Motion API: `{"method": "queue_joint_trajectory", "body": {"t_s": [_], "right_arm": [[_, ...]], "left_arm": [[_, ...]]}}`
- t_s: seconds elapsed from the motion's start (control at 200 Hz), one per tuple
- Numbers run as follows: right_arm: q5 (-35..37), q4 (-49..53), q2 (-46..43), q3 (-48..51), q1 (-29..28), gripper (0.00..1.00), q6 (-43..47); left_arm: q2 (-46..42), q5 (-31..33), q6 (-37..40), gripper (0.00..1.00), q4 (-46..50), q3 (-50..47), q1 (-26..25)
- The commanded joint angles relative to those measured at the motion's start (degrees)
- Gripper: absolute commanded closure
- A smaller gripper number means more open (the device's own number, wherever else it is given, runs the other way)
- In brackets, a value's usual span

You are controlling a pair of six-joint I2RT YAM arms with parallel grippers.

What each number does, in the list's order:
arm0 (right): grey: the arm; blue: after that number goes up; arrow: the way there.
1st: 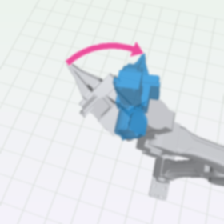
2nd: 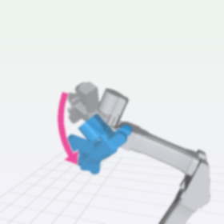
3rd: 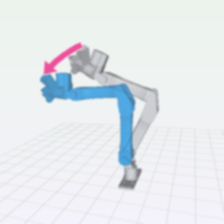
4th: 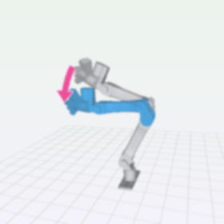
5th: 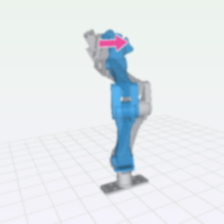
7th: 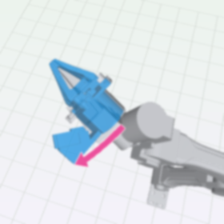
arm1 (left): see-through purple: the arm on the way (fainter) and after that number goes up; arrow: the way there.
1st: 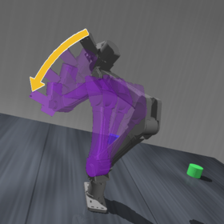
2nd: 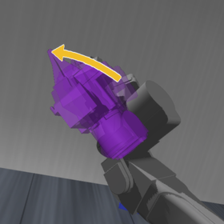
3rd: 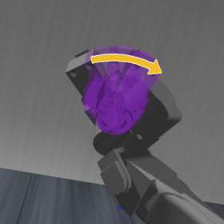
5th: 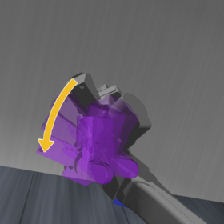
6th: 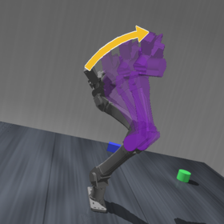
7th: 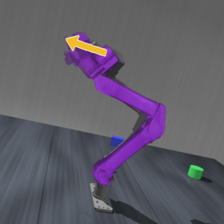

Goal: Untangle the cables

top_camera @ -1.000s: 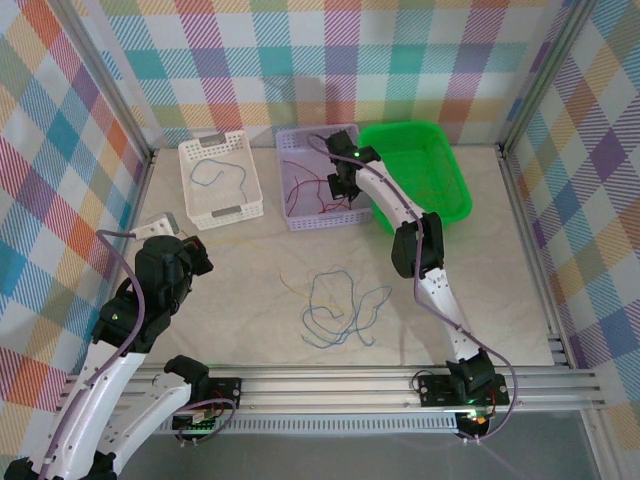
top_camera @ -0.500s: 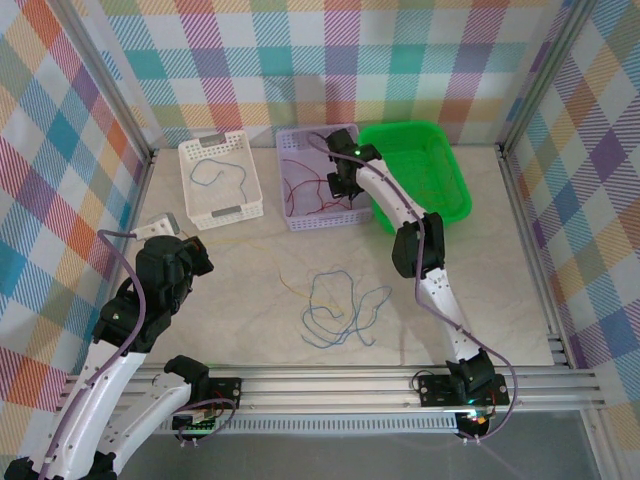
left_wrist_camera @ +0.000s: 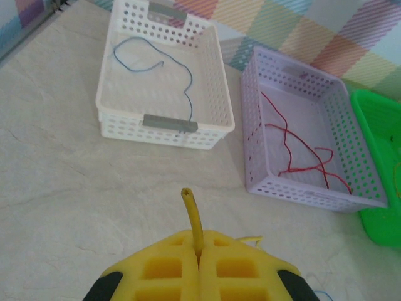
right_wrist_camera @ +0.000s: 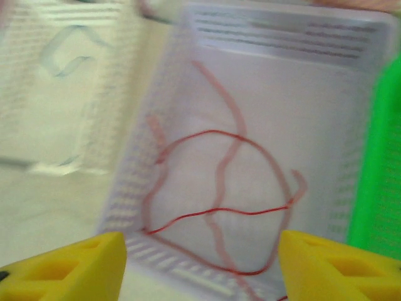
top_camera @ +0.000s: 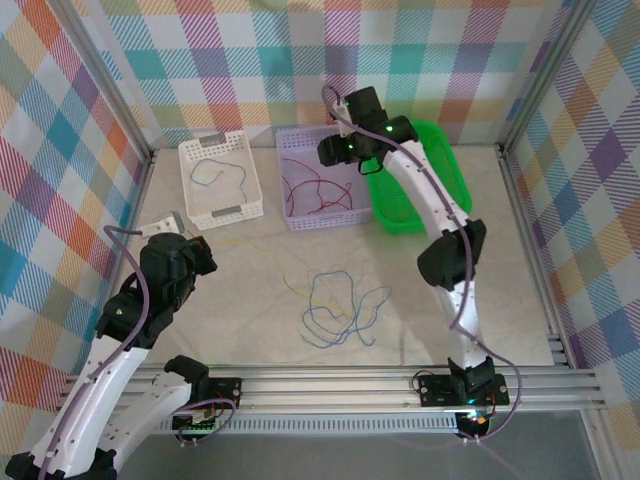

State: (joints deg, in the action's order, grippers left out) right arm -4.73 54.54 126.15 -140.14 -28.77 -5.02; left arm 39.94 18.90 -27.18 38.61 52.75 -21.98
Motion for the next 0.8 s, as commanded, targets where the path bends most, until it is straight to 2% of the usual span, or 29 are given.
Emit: {"method": "queue_joint_trajectory", "body": {"t_s": [0.0, 0.15, 0.36, 0.56, 0.795], "right_arm": [[-20.14, -7.39, -8.02, 13.58, -3.09, 0.3, 4.64], [-24.68, -19.53, -18.02, 33.45, -7.52, 0.26, 6.38], [-27.73, -29.34, -19.87, 48.41, -9.46, 0.25, 2.63], [-26.75, -37.65, -19.22, 56.07, -13.57, 0.26, 1.37], [-29.66, -42.64, -17.71, 59.05, -15.72, 0.28, -0.95]], "left_arm": [[1.22, -3.48, -0.3, 1.0, -1.3, 2.15, 0.05], [2.22, -4.9, -0.73, 1.0, -1.08, 3.58, 0.0], [1.39, -5.85, -0.9, 1.0, -1.34, 3.69, 0.0], [0.75, -6.13, -0.95, 1.0, -2.04, 2.91, 0.0], [0.22, -5.67, -0.82, 1.0, -2.55, 2.18, 0.0]]}}
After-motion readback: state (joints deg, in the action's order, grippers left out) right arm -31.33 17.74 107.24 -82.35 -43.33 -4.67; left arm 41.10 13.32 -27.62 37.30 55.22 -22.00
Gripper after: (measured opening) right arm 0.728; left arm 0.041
